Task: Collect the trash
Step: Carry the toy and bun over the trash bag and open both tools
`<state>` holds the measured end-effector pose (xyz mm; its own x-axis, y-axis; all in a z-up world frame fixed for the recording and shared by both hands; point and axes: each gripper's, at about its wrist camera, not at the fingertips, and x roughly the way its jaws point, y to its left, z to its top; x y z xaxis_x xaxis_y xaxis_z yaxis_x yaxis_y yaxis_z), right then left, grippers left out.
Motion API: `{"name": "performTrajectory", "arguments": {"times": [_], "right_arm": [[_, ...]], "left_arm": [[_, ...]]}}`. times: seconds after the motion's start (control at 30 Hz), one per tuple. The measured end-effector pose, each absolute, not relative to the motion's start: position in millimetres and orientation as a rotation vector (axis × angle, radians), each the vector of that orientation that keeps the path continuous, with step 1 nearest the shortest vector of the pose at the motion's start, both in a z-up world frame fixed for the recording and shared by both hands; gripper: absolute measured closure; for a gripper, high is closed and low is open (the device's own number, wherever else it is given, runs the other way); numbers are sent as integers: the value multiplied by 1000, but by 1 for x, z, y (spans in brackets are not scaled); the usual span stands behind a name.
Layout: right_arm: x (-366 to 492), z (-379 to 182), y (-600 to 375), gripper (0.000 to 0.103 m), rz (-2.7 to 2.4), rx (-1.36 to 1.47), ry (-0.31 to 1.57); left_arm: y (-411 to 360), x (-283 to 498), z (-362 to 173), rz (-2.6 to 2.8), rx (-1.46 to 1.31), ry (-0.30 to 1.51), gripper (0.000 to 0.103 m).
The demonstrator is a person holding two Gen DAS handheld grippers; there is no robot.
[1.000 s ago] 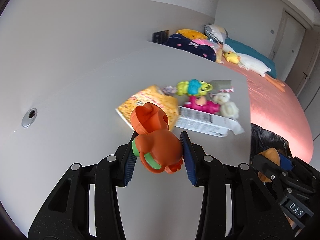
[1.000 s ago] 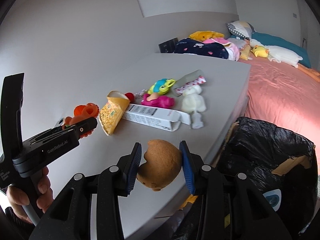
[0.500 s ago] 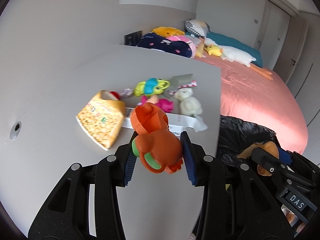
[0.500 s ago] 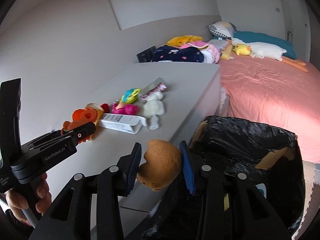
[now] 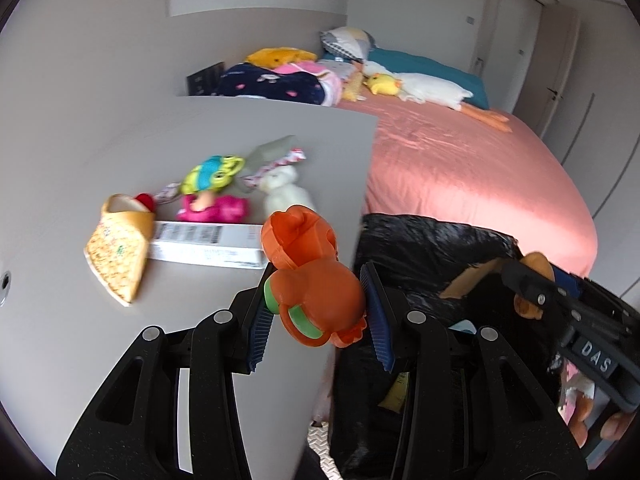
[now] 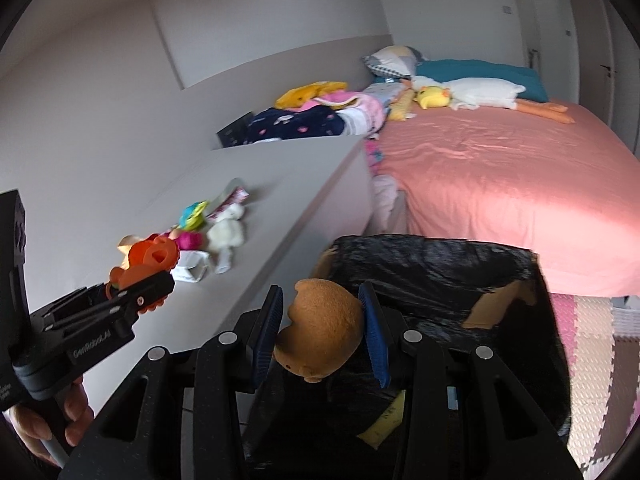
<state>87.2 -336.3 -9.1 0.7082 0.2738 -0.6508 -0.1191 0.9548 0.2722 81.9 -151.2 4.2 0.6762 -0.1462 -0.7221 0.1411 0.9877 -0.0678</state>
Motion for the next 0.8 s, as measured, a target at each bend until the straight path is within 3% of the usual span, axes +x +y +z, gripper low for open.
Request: {"name": "performTrajectory", "arguments": {"times": [0.5, 0.57, 0.6, 0.63, 0.67, 0.7, 0.8], "right_arm": [[77, -1, -392, 62, 48, 236, 708], [76, 0, -400, 51, 9, 255, 705], [75, 0, -404, 31, -6, 271, 699], [74, 0, -408, 22, -20, 287, 690], [73, 1, -413, 22, -40, 303, 678], [73, 2, -414, 22, -53, 305, 677], [73, 2, -417, 22, -73, 304, 673]], "left_arm": [[-215, 66, -3, -386, 117, 830, 61], [-223, 62, -4, -449, 128, 833, 60], [-226, 61, -5, -471, 137, 836, 50], [-229, 58, -5, -481, 150, 829, 23], [-231, 56, -4, -480, 157, 819, 12], [-232, 54, -3, -482, 161, 806, 6], [-233, 51, -2, -516, 166, 795, 6]]}}
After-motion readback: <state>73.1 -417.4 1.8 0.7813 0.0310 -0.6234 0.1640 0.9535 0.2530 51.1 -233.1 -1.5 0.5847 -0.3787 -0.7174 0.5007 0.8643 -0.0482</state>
